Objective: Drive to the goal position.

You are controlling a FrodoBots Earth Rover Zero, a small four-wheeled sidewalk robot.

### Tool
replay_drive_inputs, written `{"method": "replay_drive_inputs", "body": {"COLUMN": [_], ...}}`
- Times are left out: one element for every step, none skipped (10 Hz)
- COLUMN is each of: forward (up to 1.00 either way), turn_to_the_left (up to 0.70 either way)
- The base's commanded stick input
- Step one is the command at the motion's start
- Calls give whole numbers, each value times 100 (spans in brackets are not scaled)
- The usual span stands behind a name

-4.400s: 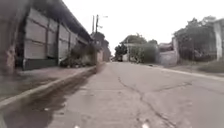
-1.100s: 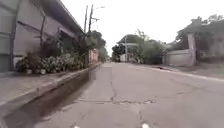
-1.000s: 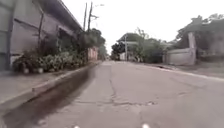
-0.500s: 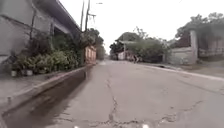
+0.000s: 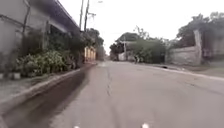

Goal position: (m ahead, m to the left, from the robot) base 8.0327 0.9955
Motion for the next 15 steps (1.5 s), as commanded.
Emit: {"method": "replay_drive_inputs", "body": {"forward": [100,100,100,100,100,100,100,100,100,100,100,100,100,100,100], "turn_to_the_left": [-2,-2,-2,-2,-2,-2,-2,-2,-2,-2,-2,-2,-2,-2,-2]}}
